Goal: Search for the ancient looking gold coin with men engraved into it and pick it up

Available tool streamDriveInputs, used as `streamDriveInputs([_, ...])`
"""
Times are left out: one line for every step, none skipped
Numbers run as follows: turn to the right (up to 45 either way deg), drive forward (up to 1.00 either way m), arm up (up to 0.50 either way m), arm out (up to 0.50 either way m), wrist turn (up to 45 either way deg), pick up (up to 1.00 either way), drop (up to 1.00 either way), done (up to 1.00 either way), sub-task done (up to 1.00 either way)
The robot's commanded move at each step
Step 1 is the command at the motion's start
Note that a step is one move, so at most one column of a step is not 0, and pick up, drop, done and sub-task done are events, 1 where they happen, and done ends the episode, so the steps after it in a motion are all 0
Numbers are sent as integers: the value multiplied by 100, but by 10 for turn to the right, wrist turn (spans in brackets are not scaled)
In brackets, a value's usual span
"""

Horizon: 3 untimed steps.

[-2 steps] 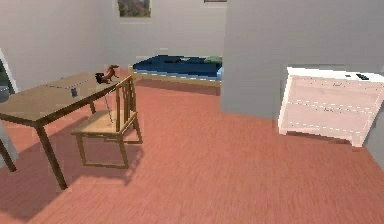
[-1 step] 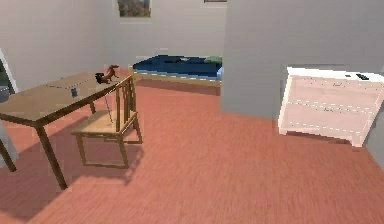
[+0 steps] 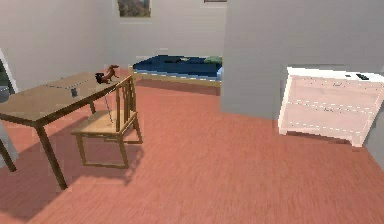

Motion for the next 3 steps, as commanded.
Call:
streamDriveInputs([0, 0, 0, 0, 450, 0, 0, 0, 0])
streamDriveInputs([0, 0, -30, 0, 0, 0, 0, 0, 0])
streamDriveInputs([0, 0, 0, 0, 0, 100, 0, 0, 0])
